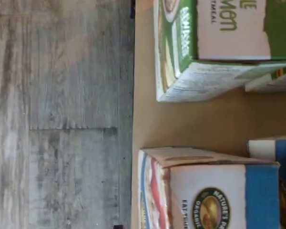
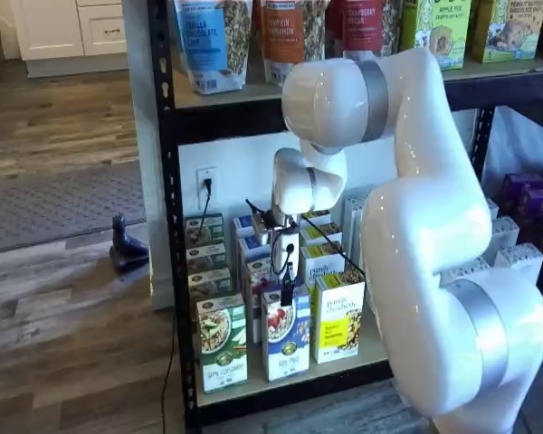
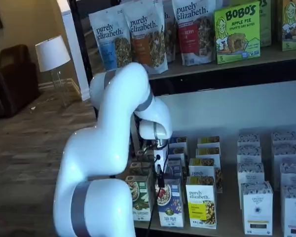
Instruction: Pick up the blue and white box that is on the bottom shelf, the second box from the left
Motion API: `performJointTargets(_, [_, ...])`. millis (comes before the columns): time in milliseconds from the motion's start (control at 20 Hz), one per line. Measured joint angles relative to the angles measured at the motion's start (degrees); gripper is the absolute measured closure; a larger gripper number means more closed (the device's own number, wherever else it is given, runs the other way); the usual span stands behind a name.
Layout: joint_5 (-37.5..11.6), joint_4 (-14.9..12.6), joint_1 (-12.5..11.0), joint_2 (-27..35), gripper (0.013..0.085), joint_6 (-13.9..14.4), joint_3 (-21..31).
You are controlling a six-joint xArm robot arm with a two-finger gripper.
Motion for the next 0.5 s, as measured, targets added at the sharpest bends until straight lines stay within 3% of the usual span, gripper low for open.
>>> performJointTargets(200, [0.7, -0.28, -0.16, 2.12, 0.013, 0.12, -2.73])
performJointTargets(500, [3.69, -3.91, -0.26, 5.18, 0.013, 3.04, -6.96])
